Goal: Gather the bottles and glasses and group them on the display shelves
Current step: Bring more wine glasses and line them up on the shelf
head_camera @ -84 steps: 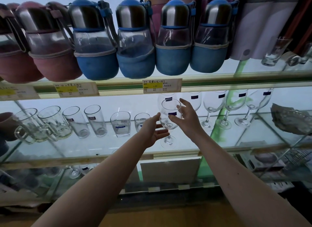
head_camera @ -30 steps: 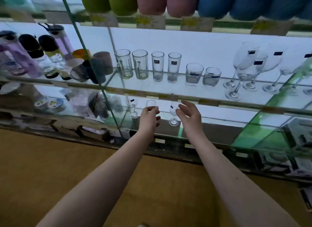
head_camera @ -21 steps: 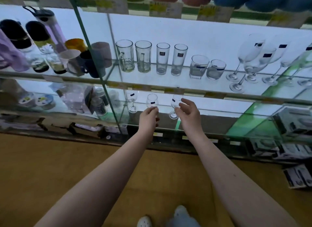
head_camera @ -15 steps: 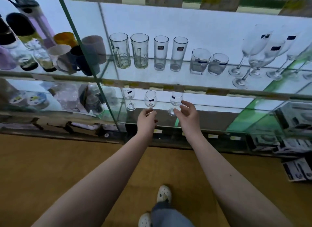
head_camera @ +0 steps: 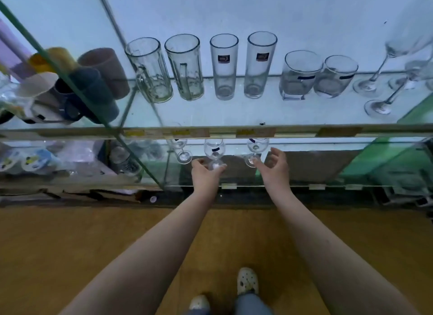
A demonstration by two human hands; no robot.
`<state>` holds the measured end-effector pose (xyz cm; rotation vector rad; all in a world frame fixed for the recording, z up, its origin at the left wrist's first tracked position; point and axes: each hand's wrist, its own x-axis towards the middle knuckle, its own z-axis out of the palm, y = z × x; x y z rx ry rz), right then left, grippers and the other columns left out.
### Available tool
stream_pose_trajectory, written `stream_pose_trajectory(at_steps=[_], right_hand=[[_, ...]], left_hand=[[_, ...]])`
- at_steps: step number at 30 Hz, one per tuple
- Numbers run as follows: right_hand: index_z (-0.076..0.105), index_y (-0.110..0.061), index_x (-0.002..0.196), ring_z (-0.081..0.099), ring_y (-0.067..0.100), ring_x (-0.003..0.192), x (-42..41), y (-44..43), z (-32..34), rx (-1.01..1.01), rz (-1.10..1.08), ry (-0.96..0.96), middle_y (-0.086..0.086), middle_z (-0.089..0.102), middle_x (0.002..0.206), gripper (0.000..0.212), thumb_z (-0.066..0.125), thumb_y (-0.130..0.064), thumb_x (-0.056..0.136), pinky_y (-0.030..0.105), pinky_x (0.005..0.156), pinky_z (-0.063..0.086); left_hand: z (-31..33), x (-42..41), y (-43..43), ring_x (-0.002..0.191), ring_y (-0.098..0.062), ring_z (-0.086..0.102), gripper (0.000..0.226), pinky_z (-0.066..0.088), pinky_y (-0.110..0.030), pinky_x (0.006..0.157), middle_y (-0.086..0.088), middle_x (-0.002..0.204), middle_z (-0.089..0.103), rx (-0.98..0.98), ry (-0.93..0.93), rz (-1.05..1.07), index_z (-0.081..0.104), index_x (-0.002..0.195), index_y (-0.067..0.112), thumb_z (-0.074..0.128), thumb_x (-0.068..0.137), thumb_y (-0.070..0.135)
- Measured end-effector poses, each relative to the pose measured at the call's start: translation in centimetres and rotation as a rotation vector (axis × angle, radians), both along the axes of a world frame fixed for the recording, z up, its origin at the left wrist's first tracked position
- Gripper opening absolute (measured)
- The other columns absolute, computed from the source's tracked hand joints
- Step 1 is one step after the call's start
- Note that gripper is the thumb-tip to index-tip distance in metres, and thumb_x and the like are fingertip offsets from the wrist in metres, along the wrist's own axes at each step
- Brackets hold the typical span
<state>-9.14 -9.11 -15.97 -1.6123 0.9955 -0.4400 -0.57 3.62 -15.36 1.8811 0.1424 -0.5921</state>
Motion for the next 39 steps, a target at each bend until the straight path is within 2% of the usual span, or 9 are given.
stream_pose_trajectory(at_steps=[7, 11, 15, 18, 21, 26, 31, 35, 39], right_hand=[[0.026, -0.018, 0.144, 0.041, 0.025, 0.129, 3.6, -2.9, -8.6, 0.03, -0.121, 0.002, 0.011, 0.036, 0.144, 0.076, 0.071, -0.026, 0.083, 0.036, 0.099, 0.041], [0.017, -0.02, 0.147, 0.038, 0.026, 0.129, 5.9, -4.9, -13.8, 0.064, -0.138, -0.021, 0.011, 0.032, 0.145, 0.088, 0.074, -0.028, 0.08, 0.032, 0.091, 0.038], [0.011, -0.025, 0.148, 0.032, 0.029, 0.135, 8.4, -6.5, -16.9, 0.099, -0.154, -0.087, 0.008, 0.028, 0.15, 0.099, 0.078, -0.03, 0.075, 0.037, 0.092, 0.039], [0.016, -0.028, 0.146, 0.036, 0.027, 0.134, 9.7, -7.3, -17.7, 0.129, -0.172, -0.203, 0.007, 0.03, 0.15, 0.099, 0.081, -0.027, 0.071, 0.041, 0.103, 0.037], [0.027, -0.026, 0.139, 0.044, 0.02, 0.122, 10.2, -7.7, -18.1, 0.177, -0.156, -0.29, 0.008, 0.039, 0.143, 0.085, 0.079, -0.019, 0.074, 0.032, 0.094, 0.041], [0.032, -0.025, 0.135, 0.053, 0.023, 0.117, 9.5, -7.4, -18.2, 0.187, -0.178, -0.301, 0.009, 0.049, 0.134, 0.082, 0.082, -0.016, 0.071, 0.027, 0.085, 0.045], [0.034, -0.023, 0.133, 0.054, 0.02, 0.113, 6.7, -5.3, -16.5, 0.181, -0.166, -0.283, 0.01, 0.053, 0.13, 0.082, 0.083, -0.018, 0.068, 0.028, 0.088, 0.045], [0.034, -0.024, 0.132, 0.055, 0.017, 0.112, 3.4, -2.2, -13.2, 0.13, -0.157, -0.241, 0.006, 0.055, 0.129, 0.08, 0.083, -0.021, 0.068, 0.016, 0.076, 0.042], [0.032, -0.026, 0.134, 0.054, 0.018, 0.116, 0.1, 0.8, -9.1, 0.108, -0.139, -0.232, 0.004, 0.053, 0.131, 0.083, 0.082, -0.019, 0.069, 0.021, 0.083, 0.045]], left_hand=[[-8.2, 5.5, -2.4, 0.13, -0.03, 0.039, 0.1, 0.037, -0.036, 0.101, -0.017, 0.147, 0.027, 0.033, -0.059, -0.069, 0.018, 0.144, 0.009, 0.083, 0.07, 0.023], [-13.4, 8.2, -3.7, 0.136, -0.03, 0.032, 0.115, 0.03, -0.039, 0.109, -0.015, 0.152, 0.021, -0.03, -0.043, -0.023, 0.01, 0.149, 0.014, 0.087, 0.064, 0.023], [-16.6, 10.6, -5.1, 0.135, -0.033, 0.035, 0.128, 0.036, -0.051, 0.107, -0.009, 0.152, 0.025, -0.163, -0.055, -0.02, 0.007, 0.147, 0.034, 0.092, 0.052, 0.025], [-17.4, 11.4, -5.5, 0.127, -0.031, 0.045, 0.12, 0.043, -0.053, 0.101, -0.004, 0.144, 0.04, -0.206, -0.084, -0.061, 0.012, 0.146, 0.037, 0.09, 0.056, 0.025], [-17.9, 11.5, -5.4, 0.113, -0.025, 0.055, 0.096, 0.048, -0.049, 0.095, 0.005, 0.117, 0.052, -0.188, -0.143, -0.077, 0.031, 0.136, 0.03, 0.088, 0.06, 0.028], [-17.6, 10.4, -4.9, 0.112, -0.025, 0.055, 0.092, 0.051, -0.048, 0.091, 0.0, 0.121, 0.057, -0.112, -0.186, -0.081, 0.033, 0.131, 0.025, 0.089, 0.059, 0.026], [-15.5, 7.8, -3.5, 0.112, -0.021, 0.051, 0.087, 0.045, -0.009, 0.05, -0.006, 0.129, 0.05, -0.117, -0.144, -0.139, 0.034, 0.132, 0.017, 0.086, 0.063, 0.013], [-12.9, 4.4, -1.4, 0.121, -0.023, 0.049, 0.094, 0.043, -0.023, 0.091, -0.007, 0.132, 0.048, -0.06, -0.154, -0.223, 0.033, 0.133, 0.014, 0.089, 0.058, 0.019], [-9.0, 0.9, 1.2, 0.115, -0.016, 0.051, 0.09, 0.04, -0.029, 0.099, -0.001, 0.123, 0.052, -0.073, -0.152, -0.287, 0.035, 0.13, 0.015, 0.089, 0.058, 0.022]])
